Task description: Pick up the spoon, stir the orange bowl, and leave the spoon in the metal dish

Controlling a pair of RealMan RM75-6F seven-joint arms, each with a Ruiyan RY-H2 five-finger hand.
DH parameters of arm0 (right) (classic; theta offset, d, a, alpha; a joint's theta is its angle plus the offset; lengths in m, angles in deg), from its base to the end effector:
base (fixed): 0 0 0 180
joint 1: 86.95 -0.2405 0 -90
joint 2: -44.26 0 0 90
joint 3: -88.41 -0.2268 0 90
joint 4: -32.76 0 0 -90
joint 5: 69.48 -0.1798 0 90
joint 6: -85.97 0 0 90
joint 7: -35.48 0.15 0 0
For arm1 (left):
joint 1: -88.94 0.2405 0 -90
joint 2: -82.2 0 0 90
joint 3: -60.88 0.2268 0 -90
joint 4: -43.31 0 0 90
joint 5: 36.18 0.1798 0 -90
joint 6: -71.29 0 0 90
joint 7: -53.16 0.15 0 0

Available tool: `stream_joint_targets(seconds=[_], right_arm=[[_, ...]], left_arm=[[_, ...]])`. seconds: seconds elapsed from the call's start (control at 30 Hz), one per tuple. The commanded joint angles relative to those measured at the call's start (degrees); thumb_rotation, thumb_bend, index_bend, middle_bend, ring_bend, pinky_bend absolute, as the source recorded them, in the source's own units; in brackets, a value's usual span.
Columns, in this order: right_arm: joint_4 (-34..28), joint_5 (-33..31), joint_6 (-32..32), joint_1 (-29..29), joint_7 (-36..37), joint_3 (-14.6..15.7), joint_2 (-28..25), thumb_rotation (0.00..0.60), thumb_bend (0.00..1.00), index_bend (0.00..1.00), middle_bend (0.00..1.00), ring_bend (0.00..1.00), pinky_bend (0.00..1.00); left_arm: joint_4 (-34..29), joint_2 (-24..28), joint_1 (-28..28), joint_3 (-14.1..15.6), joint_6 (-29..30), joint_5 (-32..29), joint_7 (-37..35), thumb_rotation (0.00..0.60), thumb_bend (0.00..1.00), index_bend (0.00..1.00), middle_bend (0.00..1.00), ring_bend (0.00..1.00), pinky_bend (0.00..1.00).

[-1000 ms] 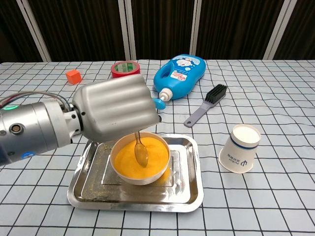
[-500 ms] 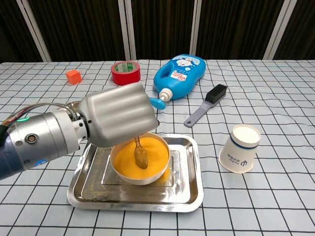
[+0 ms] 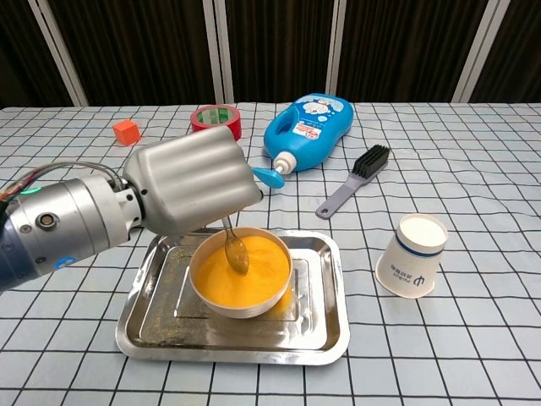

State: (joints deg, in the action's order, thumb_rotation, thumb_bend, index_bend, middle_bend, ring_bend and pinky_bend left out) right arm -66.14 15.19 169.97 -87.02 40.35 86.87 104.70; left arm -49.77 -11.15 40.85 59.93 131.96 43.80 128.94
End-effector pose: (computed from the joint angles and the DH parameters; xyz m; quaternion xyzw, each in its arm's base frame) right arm -0.2770 -0.1541 0.1779 0.5502 -0.4672 0.3878 0.5732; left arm -0.0485 0.2531 -0.0248 -0.8498 0.1502 -0.2655 0.4299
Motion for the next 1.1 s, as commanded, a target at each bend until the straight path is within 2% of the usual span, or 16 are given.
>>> stream_joint_targets(seconds=[0.03,0.2,0.43,0.77,1.1], right_arm=[[0.0,0.0,0.0,0.0,0.0,0.0,0.0,0.600,0.31,0.00,0.00,0.00,0.00],[-0.1,0.1,0.1,0.0,-0.1,0.1,0.0,0.600,0.31,0.00,0.00,0.00,0.00],[-0.1,0.0,0.0,0.0,-0.1,0.1,0.0,0.600,0.31,0.00,0.00,0.00,0.00],[-0.1,-0.2,-0.2,0.0,0.2,0.0,-0.1,0.600,0.31,0.00,0.00,0.00,0.00],[-0.2,-0.1,-0.2,0.0,0.3,0.0,-0.1,0.600,0.31,0.00,0.00,0.00,0.00]], left_arm=[[-1.9,0.8,0.3,0.0,0.5,0.6,-0.9,0.600,0.65,0.80,1.00,1.00,1.00],[-3.8,1.3,0.6,0.7,0.5,1.2,-1.0,0.600,0.65,0.80,1.00,1.00,1.00],[-3.3,0.7,0.9,0.9,-0.2,0.5,-0.1,0.600,0.66,0.80,1.00,1.00,1.00],[1.1,-2.7,0.9,-0.6,-0.2,-2.2,0.8,0.600,0.66,0.80,1.00,1.00,1.00],[1.7,-2.3,1.0,-1.7,1.2,-2.3,-0.3,0.600,0.66,0.80,1.00,1.00,1.00]])
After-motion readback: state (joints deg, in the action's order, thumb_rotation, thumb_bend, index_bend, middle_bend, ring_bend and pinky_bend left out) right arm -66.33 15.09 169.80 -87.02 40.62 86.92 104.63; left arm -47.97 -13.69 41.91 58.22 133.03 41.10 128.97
